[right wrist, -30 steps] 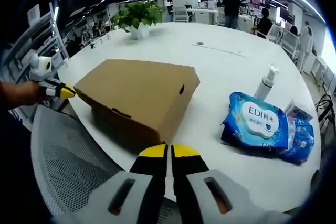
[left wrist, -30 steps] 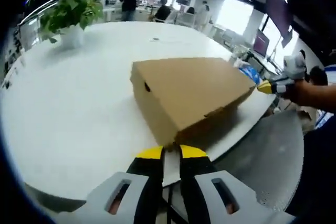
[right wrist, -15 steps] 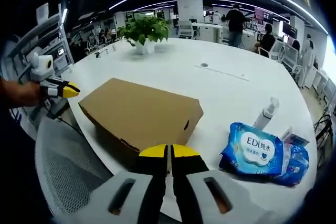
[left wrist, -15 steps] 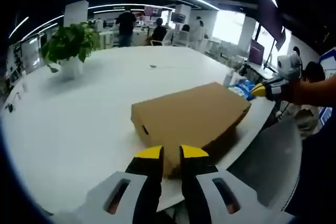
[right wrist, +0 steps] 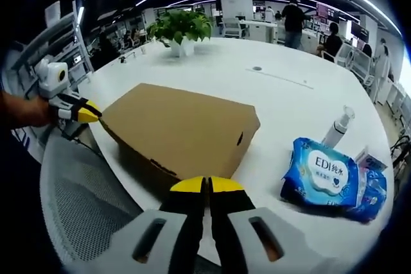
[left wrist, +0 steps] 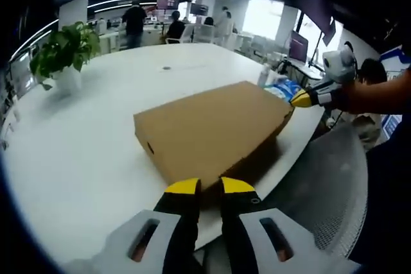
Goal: Operate the shoe box by opening the lid, removing the specified soft item, and placing it in the target area until the item is outside and the box remains undamaged.
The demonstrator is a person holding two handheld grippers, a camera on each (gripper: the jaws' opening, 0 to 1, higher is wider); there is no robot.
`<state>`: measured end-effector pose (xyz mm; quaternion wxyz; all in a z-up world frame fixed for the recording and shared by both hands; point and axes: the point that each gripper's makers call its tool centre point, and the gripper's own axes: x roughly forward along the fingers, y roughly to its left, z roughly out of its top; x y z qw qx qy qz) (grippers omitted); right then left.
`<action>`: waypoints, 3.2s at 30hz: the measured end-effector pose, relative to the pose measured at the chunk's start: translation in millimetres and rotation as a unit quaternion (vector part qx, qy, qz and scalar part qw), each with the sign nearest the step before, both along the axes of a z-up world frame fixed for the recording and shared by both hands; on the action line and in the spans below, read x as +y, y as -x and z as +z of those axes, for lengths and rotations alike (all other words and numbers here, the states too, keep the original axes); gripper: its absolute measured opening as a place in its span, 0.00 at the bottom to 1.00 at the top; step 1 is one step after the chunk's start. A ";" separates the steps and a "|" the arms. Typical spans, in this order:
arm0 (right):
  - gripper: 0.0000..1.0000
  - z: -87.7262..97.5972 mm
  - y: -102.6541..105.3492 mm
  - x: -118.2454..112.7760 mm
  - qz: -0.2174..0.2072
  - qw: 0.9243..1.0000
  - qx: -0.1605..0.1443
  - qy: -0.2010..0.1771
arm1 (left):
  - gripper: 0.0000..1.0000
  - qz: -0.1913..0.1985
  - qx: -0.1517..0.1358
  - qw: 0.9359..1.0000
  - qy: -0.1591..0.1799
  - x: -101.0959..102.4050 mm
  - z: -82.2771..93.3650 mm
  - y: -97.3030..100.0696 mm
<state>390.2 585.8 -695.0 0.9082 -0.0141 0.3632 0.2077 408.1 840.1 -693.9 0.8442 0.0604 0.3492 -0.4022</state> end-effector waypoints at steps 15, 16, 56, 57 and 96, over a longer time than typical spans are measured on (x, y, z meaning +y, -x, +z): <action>0.00 -8.8 2.1 -2.7 0.009 1.000 -0.001 0.006 | 0.09 -0.007 0.000 1.000 -0.011 -2.2 -6.9 0.2; 0.00 -8.8 2.2 -2.7 0.009 1.000 -0.002 0.007 | 0.09 -0.009 -0.002 1.000 -0.013 -2.8 -7.0 0.1; 0.21 -25.8 4.9 4.7 0.060 0.998 0.021 0.030 | 0.20 -0.058 -0.017 0.994 -0.094 13.3 -27.1 -10.5; 0.20 -26.0 4.9 4.2 0.060 0.998 0.021 0.031 | 0.20 -0.058 -0.018 0.994 -0.094 12.9 -27.0 -11.7; 0.19 -25.4 -42.6 -59.0 0.015 0.999 0.001 0.049 | 0.19 -0.099 -0.024 0.989 -0.104 -50.5 -26.4 -72.9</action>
